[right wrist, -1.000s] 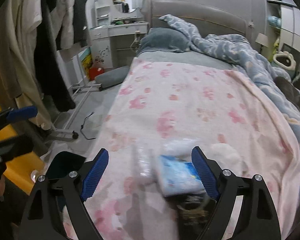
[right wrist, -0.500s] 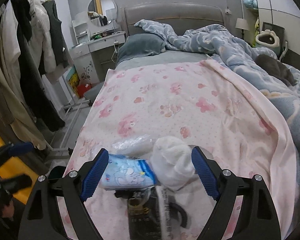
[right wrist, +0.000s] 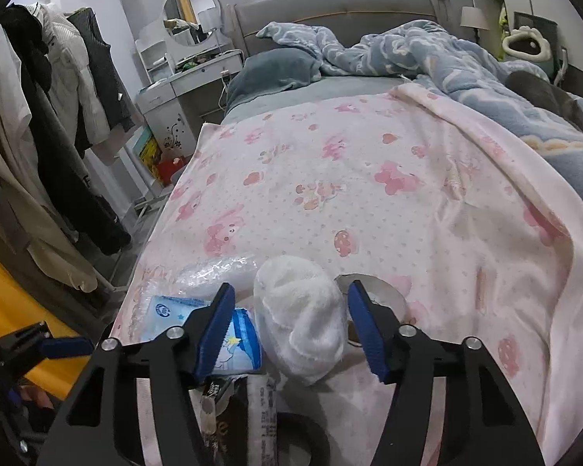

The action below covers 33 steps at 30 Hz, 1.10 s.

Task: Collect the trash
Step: 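Grasp the black snack bag with the left gripper while the right grasps a white sock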

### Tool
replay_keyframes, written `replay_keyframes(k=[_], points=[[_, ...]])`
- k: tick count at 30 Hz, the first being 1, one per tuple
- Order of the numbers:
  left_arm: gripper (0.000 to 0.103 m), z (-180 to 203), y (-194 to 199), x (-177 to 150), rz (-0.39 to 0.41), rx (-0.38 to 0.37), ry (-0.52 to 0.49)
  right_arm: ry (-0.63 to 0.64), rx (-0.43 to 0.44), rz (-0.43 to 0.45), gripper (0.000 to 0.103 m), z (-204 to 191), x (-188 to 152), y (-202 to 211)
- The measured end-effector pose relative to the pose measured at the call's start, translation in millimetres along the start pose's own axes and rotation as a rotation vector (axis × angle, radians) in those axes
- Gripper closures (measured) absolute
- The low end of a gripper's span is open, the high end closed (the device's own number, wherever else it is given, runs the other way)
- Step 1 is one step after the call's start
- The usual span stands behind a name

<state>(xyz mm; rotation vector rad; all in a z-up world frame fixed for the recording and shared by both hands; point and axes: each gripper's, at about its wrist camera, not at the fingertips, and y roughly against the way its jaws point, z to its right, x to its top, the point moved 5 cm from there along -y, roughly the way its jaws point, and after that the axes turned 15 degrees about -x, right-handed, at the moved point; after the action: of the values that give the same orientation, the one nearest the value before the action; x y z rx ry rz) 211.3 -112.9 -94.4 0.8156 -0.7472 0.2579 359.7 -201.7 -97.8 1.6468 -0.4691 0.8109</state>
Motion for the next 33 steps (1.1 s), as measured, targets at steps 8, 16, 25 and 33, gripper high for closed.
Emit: replay_keyframes(k=[8,16,25,33], points=[[0.009,14.0,-27.8,-4.1,-0.048,-0.02,-0.005,0.047,0.009,0.006,0.075,2.9,-3.9,3.7],[0.01,25.2,-49.0,-3.8,-0.068,-0.08,0.063,-0.007,0.003,0.105,0.076,31.3,3.0,41.0],[0.01,33.5,-78.3,-1.2,-0.086,-0.061,0.112,-0.022,-0.011,0.148,0.076,54.6,-1.4,65.5],[0.012,34.1,-89.8,6.5,-0.046,-0.043,0.143,-0.033,-0.022,0.15,0.076,74.4,-14.4,74.1]])
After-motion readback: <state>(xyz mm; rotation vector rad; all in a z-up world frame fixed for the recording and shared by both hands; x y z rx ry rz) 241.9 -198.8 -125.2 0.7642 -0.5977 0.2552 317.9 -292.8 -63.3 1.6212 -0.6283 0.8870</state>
